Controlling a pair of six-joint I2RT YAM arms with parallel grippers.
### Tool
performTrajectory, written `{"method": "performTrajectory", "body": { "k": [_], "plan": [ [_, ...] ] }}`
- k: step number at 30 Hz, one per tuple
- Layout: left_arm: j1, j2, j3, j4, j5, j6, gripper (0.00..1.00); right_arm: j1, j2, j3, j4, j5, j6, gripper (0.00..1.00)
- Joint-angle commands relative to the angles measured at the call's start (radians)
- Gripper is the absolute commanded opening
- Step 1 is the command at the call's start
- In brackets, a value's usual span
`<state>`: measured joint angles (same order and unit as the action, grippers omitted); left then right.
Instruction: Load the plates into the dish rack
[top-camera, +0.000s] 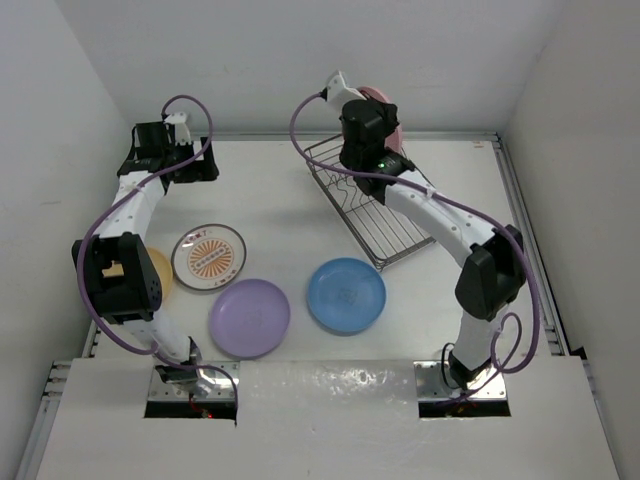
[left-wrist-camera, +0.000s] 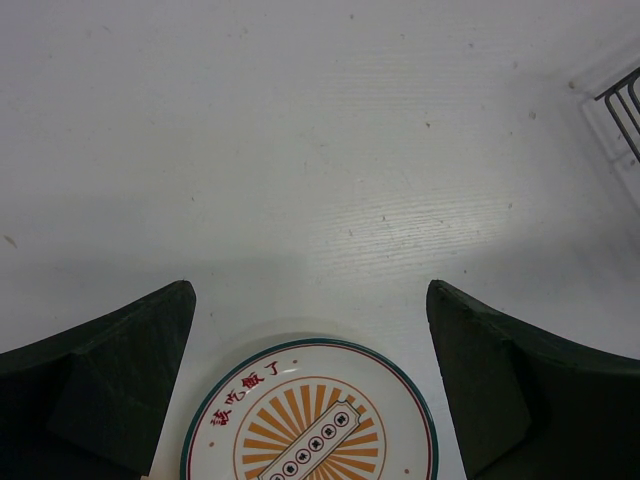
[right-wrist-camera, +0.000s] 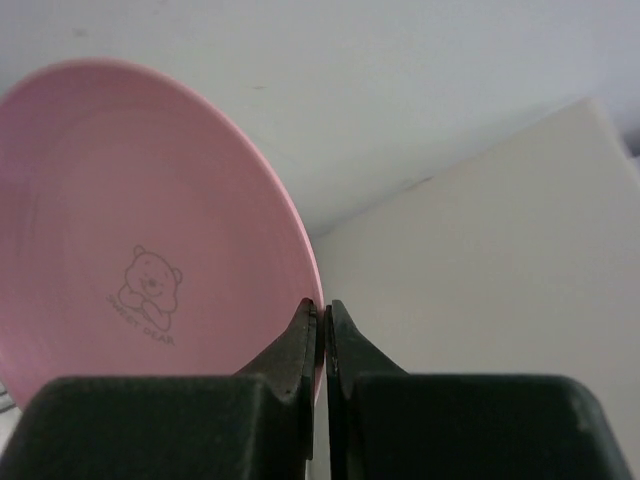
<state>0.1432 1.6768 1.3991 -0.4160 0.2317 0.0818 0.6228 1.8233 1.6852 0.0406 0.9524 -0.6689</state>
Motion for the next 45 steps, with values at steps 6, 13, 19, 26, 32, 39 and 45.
{"method": "performTrajectory", "body": {
  "k": [6,13,19,26,32,39,45],
  "plan": [
    [0.010,0.000,-0.005,0.019,0.017,0.012,0.97,0.005,0.076,-0.076,0.441,0.129,-0.363,0.00],
    [0.013,0.000,-0.011,0.020,0.014,0.016,0.97,0.006,0.102,-0.127,0.559,0.149,-0.409,0.00],
    [0.018,0.000,-0.012,0.020,0.017,0.021,0.97,0.005,0.148,-0.160,0.682,0.157,-0.521,0.00],
    [0.021,-0.003,-0.031,0.020,0.008,0.030,0.97,0.005,0.182,-0.222,0.748,0.166,-0.590,0.00],
    [0.021,0.000,-0.049,0.026,0.012,0.032,0.97,0.003,0.214,-0.223,0.806,0.169,-0.647,0.00],
    [0.022,0.000,-0.054,0.029,0.018,0.029,0.97,0.008,0.208,-0.222,0.890,0.161,-0.730,0.00],
    [0.022,0.003,-0.057,0.032,0.026,0.029,0.97,0.015,0.202,-0.257,0.953,0.128,-0.799,0.00]
  ]
}}
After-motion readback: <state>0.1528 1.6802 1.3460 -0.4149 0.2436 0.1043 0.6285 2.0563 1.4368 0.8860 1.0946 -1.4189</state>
